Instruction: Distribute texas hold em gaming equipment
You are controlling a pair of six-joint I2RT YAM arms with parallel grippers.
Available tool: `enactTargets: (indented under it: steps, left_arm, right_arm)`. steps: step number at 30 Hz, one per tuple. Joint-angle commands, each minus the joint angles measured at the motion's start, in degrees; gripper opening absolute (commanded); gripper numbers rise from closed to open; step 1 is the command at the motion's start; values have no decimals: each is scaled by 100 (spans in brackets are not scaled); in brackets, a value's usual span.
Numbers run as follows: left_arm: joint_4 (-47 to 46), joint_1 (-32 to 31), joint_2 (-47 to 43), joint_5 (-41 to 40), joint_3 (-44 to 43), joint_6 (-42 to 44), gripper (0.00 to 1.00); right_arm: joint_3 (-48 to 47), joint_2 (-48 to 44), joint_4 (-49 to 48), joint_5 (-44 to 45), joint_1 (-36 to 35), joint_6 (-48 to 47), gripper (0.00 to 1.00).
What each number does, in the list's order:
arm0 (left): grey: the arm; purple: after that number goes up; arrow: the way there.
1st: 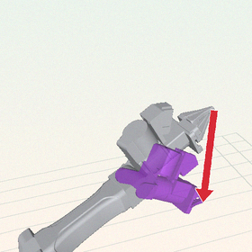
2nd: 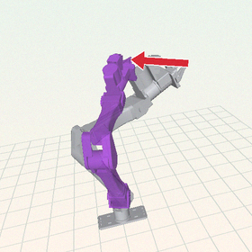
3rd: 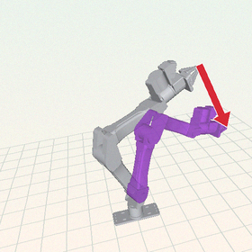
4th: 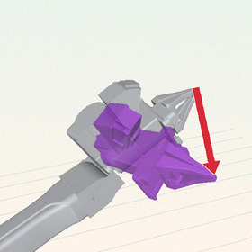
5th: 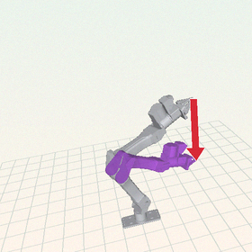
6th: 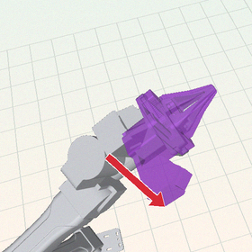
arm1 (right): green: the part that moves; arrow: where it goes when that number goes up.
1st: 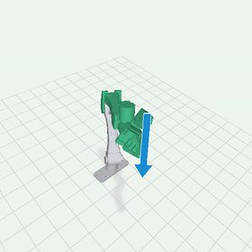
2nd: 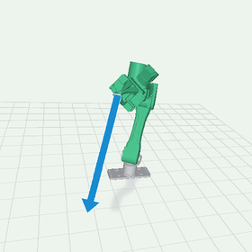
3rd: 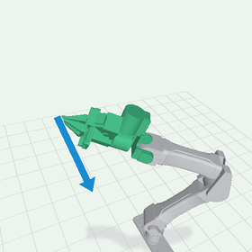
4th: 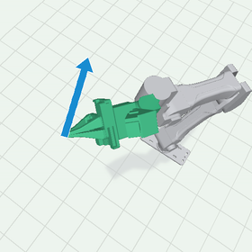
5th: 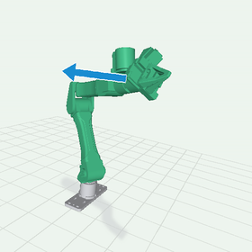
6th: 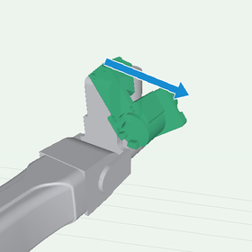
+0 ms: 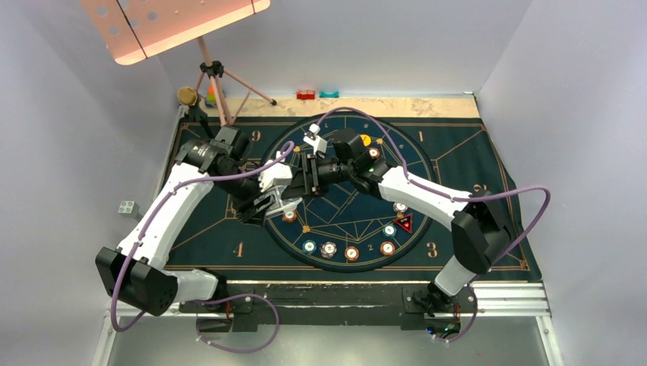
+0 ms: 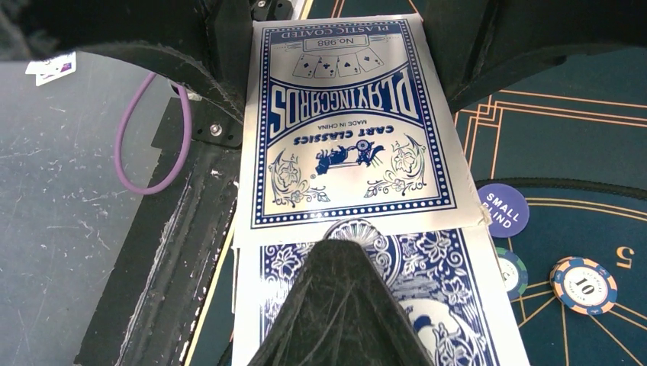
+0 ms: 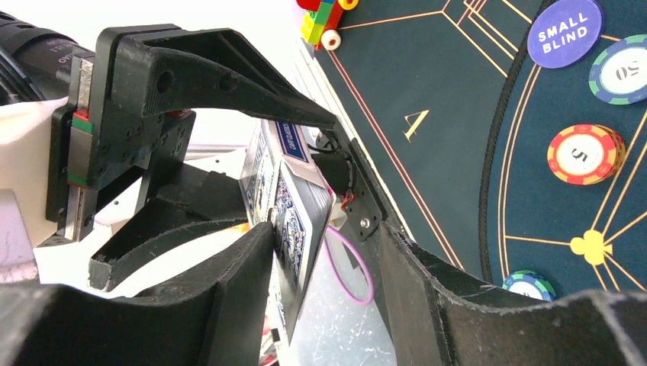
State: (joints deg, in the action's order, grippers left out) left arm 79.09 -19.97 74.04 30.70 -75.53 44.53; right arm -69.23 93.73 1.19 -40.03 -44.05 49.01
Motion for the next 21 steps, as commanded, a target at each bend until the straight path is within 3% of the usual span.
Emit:
enactTargets:
  steps: [1,21]
  left_arm:
    - [100,-10,-119,401,-109,-14,0]
    - [40,-11,-289,420,97,-24,0]
  right_arm:
    - [139,-275,17,192,131,-94,53]
    - [246,-670,413,430,458,-330,46]
